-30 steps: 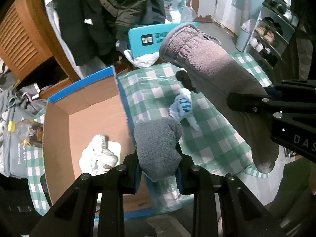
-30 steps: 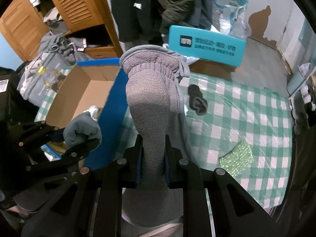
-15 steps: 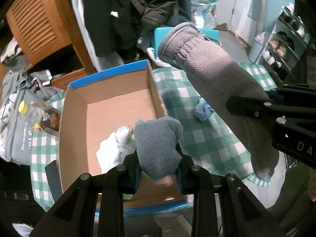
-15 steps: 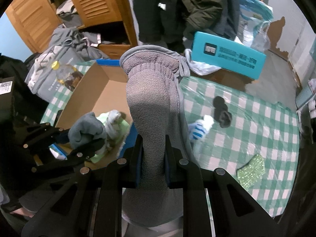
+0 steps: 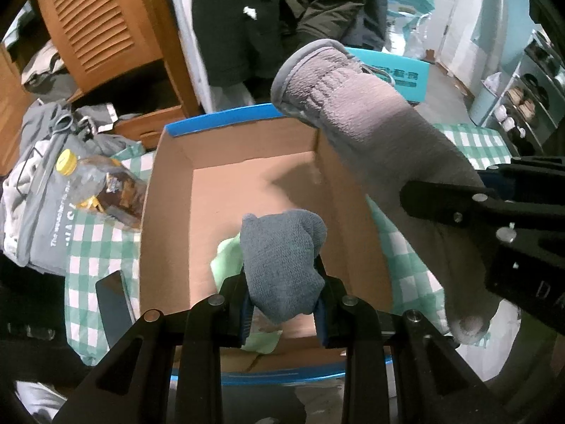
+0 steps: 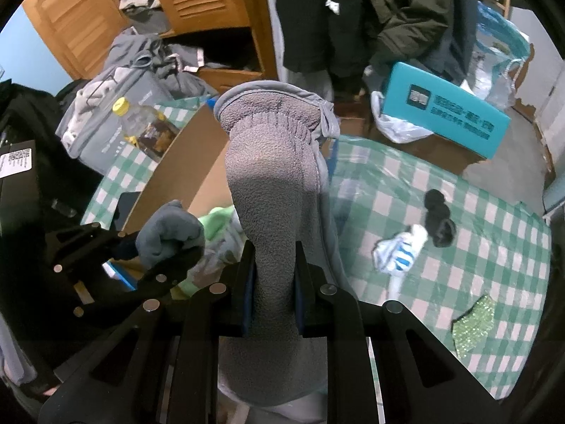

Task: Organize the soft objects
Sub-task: 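Lower the sock and fleece sleeve down into the box with both tools, then open both tools to release the sock and sleeve inside the box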

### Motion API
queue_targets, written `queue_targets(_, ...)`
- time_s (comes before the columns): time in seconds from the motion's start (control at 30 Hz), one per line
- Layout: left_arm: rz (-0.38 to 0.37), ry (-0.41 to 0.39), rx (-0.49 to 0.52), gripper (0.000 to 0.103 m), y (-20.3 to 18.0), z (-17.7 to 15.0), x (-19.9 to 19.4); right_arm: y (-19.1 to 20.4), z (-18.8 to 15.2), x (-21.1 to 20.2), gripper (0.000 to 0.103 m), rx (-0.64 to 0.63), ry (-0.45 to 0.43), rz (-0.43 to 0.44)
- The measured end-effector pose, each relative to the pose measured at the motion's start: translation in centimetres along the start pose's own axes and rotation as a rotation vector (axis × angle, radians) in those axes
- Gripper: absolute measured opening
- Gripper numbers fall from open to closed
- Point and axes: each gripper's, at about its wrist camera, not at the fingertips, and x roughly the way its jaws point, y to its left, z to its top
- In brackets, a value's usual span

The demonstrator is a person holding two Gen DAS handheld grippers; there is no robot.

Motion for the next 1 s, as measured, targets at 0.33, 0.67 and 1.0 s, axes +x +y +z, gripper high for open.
queue_targets(0.33, 0.020, 0.028, -0.048, 0.028, 2.7, -0.6, 1.3, 3.3, 0.8, 3.3, 0.016, -0.039, 0.055, 0.018)
queue_targets(0.67, 0.029, 0.073, -0.088, 0.028, 4.6, -1.1, 3.0, 5.3, 1.4, 6.0, 0.016, -0.060, 0.099, 0.024)
queue_targets(1.0, 0.043, 0.094, -0.123, 0.043, 5.8, -1.4, 3.6, 5.7, 1.6, 7.2, 0.027, -0.064, 0.116, 0.037)
